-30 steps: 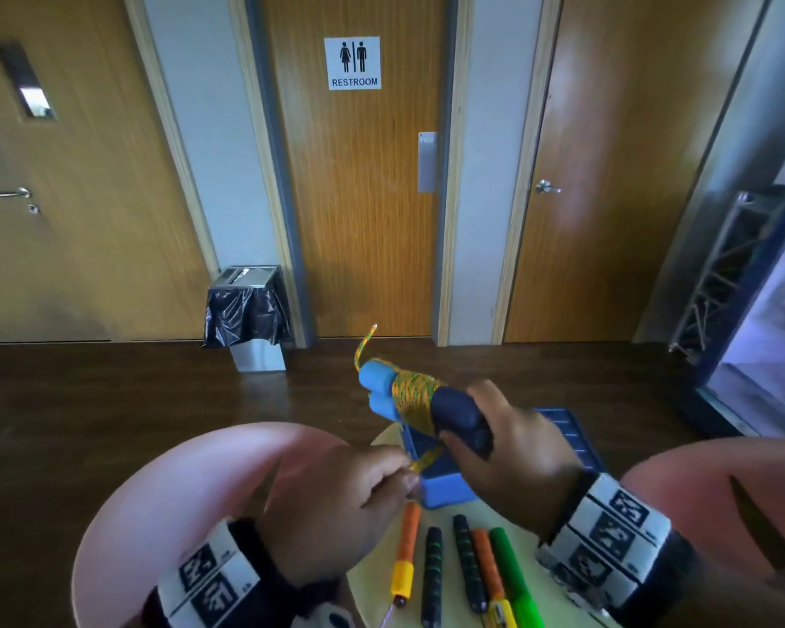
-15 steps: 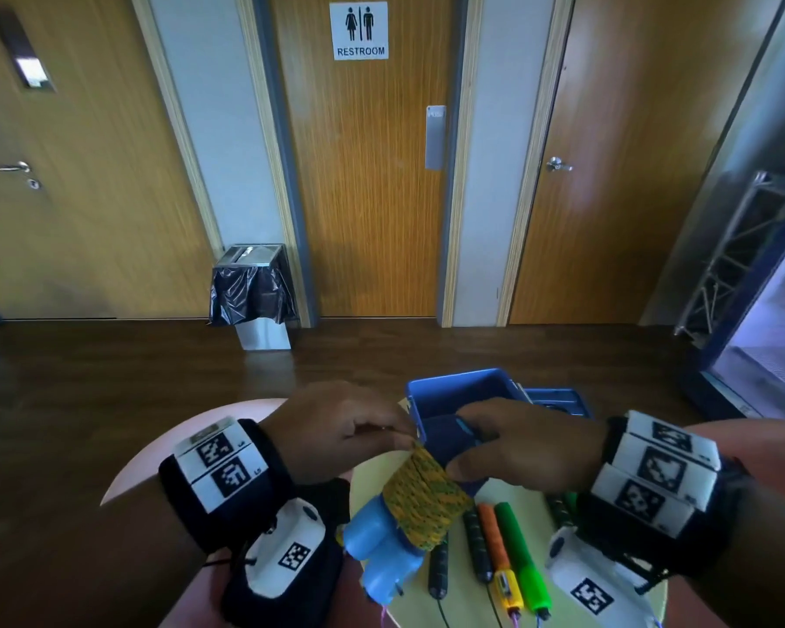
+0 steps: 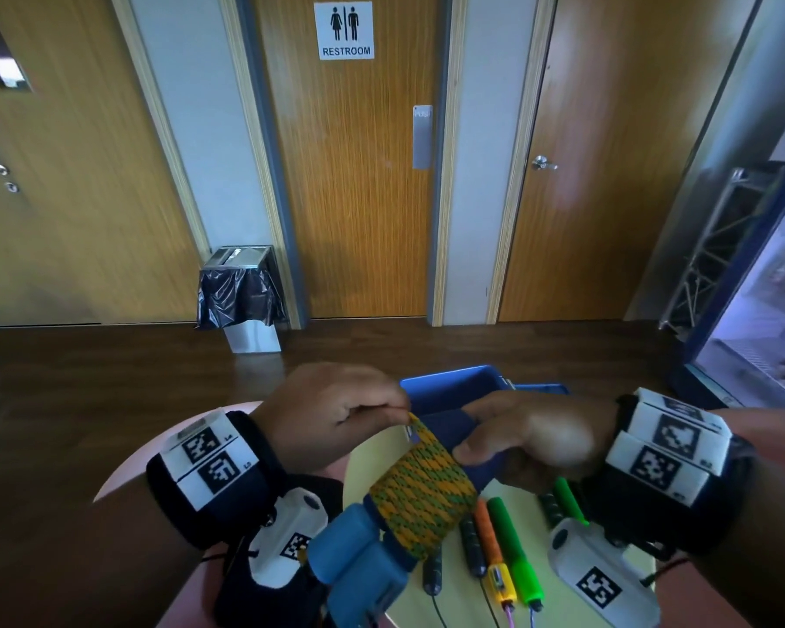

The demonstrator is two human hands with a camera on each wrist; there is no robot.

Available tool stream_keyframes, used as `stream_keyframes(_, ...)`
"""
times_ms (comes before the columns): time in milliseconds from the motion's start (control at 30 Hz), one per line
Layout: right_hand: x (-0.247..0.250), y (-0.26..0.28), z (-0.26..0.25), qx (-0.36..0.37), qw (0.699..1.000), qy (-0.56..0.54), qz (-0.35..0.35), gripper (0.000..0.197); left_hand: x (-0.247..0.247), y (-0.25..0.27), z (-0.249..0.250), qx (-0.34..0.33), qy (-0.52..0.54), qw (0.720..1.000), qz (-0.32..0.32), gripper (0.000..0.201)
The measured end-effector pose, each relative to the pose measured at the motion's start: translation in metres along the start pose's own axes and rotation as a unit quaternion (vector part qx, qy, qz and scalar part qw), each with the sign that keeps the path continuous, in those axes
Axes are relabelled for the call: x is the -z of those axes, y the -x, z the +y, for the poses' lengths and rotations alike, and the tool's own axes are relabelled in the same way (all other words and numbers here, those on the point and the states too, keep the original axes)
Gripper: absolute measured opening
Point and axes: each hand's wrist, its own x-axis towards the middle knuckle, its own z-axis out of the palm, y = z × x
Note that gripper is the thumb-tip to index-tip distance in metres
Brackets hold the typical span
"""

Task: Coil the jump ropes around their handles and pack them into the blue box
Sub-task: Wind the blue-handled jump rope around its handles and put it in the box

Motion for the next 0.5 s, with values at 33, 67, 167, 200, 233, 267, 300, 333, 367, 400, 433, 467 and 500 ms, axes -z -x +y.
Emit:
stream_keyframes(33,0.002,0.001,0.0,-0.003,1.0,0.004,-0.003,0.051,0.001,-0.001,-0.001,-0.008,-0.016,1.0,0.006,0.022)
stream_keyframes(67,0.002,-0.001,0.001,0.001,1.0,0.003,-0.009,0.056,0.002,-0.002,-0.002,-0.011,-0.021,1.0,0.008,0.022)
stream_keyframes(167,0.004,-0.001,0.002,0.014,0.999,0.003,-0.038,0.068,0.002,-0.004,-0.002,-0.008,-0.007,1.0,0.001,0.022)
stream_keyframes(200,0.002,0.002,-0.003,0.016,0.999,0.017,-0.048,0.06,0.001,-0.004,-0.002,-0.008,-0.005,1.0,-0.001,0.022)
stream_keyframes(233,0.004,0.005,-0.005,0.015,0.998,0.03,-0.056,0.049,0.001,-0.004,-0.002,-0.01,-0.004,1.0,-0.002,0.023)
stream_keyframes(267,0.006,0.006,-0.008,0.019,0.997,0.021,-0.072,0.043,0.001,-0.004,-0.001,-0.01,0.002,1.0,-0.003,0.024)
stream_keyframes(300,0.008,0.01,-0.009,0.027,0.996,0.004,-0.088,0.04,0.0,-0.004,-0.002,-0.008,0.014,1.0,-0.004,0.025)
stream_keyframes(333,0.01,0.01,-0.008,0.031,0.995,-0.014,-0.098,0.039,0.0,-0.004,-0.001,-0.004,0.031,1.0,-0.001,0.027)
stream_keyframes(367,0.013,0.01,-0.006,0.039,0.993,-0.025,-0.104,0.038,-0.001,-0.004,-0.001,0.0,0.044,0.999,0.007,0.029)
stream_keyframes(400,0.014,0.011,-0.006,0.042,0.992,-0.033,-0.111,0.039,-0.001,-0.004,-0.002,0.002,0.053,0.998,0.013,0.031)
stream_keyframes(433,0.015,0.01,-0.005,0.047,0.992,-0.036,-0.116,0.041,-0.001,-0.004,-0.003,0.0,0.06,0.998,0.019,0.031)
stream_keyframes(467,0.016,0.009,-0.005,0.054,0.991,-0.035,-0.116,0.041,-0.003,-0.004,-0.001,0.002,0.071,0.997,0.023,0.03)
stream_keyframes(500,0.018,0.008,-0.004,0.062,0.991,-0.031,-0.114,0.043,-0.004,-0.004,0.0,0.006,0.092,0.995,0.028,0.026)
